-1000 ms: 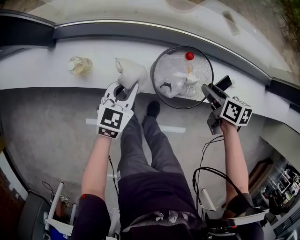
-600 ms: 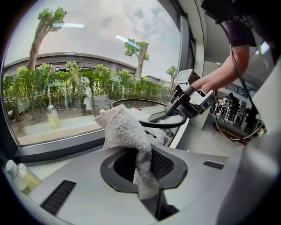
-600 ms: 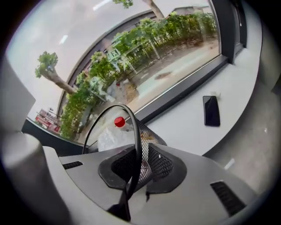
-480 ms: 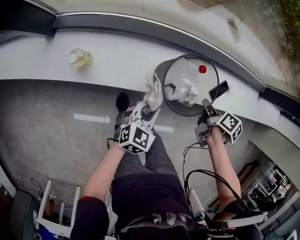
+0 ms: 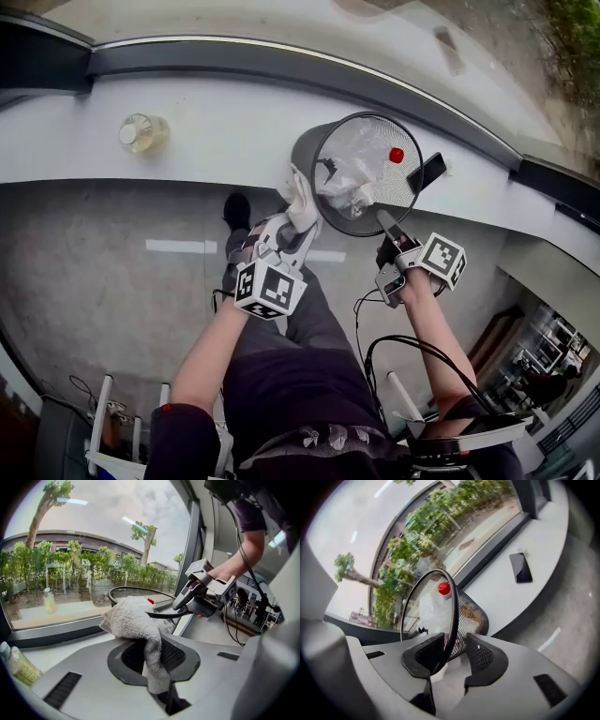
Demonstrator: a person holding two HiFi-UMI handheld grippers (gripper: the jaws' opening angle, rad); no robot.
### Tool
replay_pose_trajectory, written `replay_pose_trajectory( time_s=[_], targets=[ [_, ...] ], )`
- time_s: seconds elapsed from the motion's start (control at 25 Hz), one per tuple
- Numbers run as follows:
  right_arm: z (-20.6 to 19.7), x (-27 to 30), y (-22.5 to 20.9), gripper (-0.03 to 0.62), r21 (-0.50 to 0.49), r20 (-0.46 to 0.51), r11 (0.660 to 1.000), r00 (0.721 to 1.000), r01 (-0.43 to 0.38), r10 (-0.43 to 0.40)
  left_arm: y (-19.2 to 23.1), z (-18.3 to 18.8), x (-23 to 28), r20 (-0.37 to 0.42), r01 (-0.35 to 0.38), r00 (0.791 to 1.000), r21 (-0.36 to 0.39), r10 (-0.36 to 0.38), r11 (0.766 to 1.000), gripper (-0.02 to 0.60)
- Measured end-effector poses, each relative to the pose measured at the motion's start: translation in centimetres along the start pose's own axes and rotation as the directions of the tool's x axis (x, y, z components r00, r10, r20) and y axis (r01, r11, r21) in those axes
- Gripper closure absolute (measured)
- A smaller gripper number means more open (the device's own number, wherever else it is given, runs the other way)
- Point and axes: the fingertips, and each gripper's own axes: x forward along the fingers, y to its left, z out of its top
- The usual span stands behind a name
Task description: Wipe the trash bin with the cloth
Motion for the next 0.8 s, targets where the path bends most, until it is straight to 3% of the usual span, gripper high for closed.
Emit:
replay_pose_trajectory(
  time_s=[0.12,0.24,0.32,0.44,0.48,0.52,0.6,0.64,0.72,0.8],
  targets=[
    [2.9,-0.9,0.0,0.461,-0.253,0.021,0.967,1.0,0.019,-0.014,3.0,0.5,-0.6,-0.003,-0.067,0.998,-0.015,0.067,0.998,0.546],
    [5.6,-0.6,0.8,0.433,-0.491,0.001,0.87,0.999,0.03,-0.034,6.9,1.8,-1.1,0.014,-0.152,0.988,-0.02,0.152,0.988,0.546],
    [6.1,0.7,1.2,0.433,-0.575,-0.08,0.818,0.995,-0.004,-0.051,9.0,2.9,-1.2,0.023,-0.197,0.98,0.01,0.196,0.98,0.546],
    [6.3,2.3,0.9,0.439,-0.639,-0.181,0.769,0.975,-0.019,-0.126,9.9,3.7,-1.0,0.021,-0.205,0.979,0.061,0.204,0.977,0.546],
    [6.5,2.5,0.8,0.458,-0.629,-0.183,0.778,0.974,-0.009,-0.137,9.8,3.8,-0.7,0.016,-0.195,0.981,0.078,0.194,0.978,0.546],
    [7.0,2.8,0.7,0.487,-0.576,-0.169,0.817,0.977,0.009,-0.13,9.6,3.7,-0.5,0.011,-0.182,0.983,0.094,0.182,0.979,0.546],
    [7.9,3.0,0.1,0.531,-0.368,-0.106,0.929,0.991,0.041,-0.085,9.2,3.5,0.1,0.003,-0.161,0.987,0.112,0.162,0.981,0.546],
    [8.2,3.0,-0.4,0.531,-0.267,-0.065,0.962,0.995,0.054,-0.073,9.0,3.5,0.3,0.002,-0.154,0.988,0.115,0.155,0.981,0.546],
    [8.2,2.7,-1.2,0.531,-0.104,0.018,0.992,0.997,0.078,-0.077,8.6,3.8,0.7,0.008,-0.144,0.99,0.122,0.144,0.982,0.546],
    [7.9,2.1,-1.9,0.526,0.052,0.097,0.994,0.99,0.093,-0.098,8.3,4.4,0.9,0.02,-0.141,0.99,0.136,0.14,0.981,0.546]
  ],
)
